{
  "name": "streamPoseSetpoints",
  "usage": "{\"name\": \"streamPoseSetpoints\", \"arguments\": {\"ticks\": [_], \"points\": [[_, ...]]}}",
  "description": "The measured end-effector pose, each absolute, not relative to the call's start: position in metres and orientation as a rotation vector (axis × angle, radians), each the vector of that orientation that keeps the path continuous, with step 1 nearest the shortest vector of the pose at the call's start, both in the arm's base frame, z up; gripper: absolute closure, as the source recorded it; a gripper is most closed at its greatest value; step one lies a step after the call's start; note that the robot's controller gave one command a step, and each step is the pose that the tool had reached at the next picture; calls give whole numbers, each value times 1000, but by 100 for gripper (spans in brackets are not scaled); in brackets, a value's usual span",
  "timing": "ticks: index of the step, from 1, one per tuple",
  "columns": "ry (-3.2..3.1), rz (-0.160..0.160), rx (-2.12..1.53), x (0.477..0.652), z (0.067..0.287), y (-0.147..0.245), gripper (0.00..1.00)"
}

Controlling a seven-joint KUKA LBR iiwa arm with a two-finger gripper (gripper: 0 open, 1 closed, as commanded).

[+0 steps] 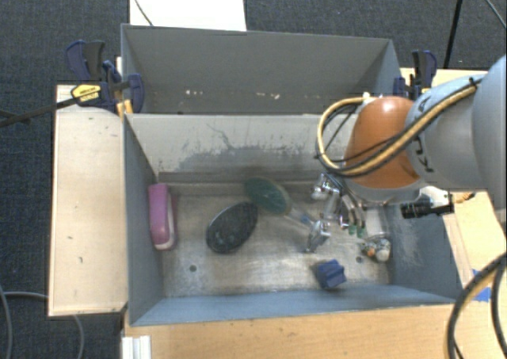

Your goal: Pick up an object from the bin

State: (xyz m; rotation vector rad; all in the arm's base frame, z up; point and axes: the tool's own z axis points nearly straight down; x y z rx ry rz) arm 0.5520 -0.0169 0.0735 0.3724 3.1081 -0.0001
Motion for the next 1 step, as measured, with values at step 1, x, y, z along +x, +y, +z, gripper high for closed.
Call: {"name": "streamPoseSetpoints", "arguments": {"ticks": [1], "points": [[3105, -1, 370, 553, 75, -18, 100]]}}
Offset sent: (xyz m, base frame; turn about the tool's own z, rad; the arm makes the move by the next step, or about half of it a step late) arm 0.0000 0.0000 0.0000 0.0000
